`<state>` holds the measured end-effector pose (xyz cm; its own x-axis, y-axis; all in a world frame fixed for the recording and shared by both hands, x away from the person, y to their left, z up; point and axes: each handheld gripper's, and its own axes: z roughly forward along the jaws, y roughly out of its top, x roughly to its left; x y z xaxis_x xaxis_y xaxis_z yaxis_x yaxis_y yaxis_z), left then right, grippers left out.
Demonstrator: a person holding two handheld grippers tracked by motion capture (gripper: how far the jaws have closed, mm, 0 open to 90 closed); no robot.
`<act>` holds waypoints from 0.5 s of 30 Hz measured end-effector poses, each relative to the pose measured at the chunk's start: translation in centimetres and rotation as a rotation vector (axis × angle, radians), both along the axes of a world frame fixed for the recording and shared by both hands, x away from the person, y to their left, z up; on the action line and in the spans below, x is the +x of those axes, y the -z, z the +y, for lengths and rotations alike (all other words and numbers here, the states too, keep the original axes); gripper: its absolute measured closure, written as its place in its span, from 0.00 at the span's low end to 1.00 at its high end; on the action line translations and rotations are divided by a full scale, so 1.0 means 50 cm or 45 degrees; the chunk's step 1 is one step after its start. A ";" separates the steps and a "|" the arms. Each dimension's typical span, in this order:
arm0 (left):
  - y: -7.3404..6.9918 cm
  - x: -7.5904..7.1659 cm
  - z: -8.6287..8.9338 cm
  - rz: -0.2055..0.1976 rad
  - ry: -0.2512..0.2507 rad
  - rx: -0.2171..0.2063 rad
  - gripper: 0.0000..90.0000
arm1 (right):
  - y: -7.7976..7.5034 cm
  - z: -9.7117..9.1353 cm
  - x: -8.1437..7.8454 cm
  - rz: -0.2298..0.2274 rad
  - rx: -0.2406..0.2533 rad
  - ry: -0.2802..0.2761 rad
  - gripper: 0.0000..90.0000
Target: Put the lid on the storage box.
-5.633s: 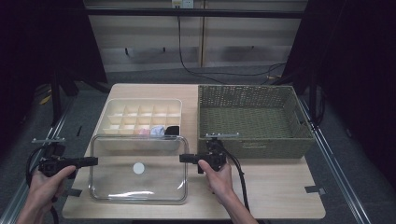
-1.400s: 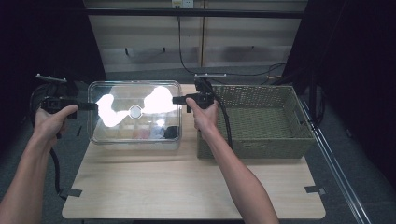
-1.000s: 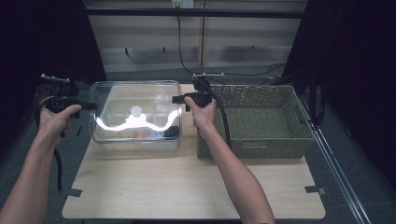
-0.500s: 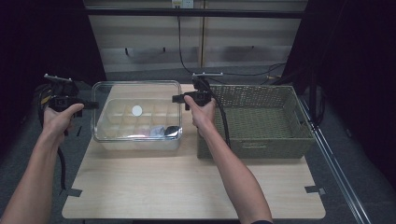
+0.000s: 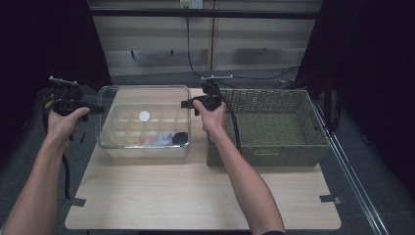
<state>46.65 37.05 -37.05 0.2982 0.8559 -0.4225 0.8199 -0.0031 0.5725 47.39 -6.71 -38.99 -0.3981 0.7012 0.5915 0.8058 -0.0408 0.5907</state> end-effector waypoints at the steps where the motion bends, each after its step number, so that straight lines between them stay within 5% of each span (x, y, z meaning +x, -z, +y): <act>1: 0.001 0.001 0.001 -0.002 -0.002 -0.006 0.78 | 0.004 0.000 0.001 0.011 0.000 0.004 0.76; 15: 0.020 0.017 -0.004 0.005 -0.032 -0.010 0.78 | 0.022 0.005 0.013 0.038 -0.048 0.020 0.72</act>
<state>47.50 36.87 -38.05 0.2751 0.8597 -0.4304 0.8220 0.0218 0.5690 48.03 -6.46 -40.08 -0.3698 0.7290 0.5760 0.8225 -0.0315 0.5679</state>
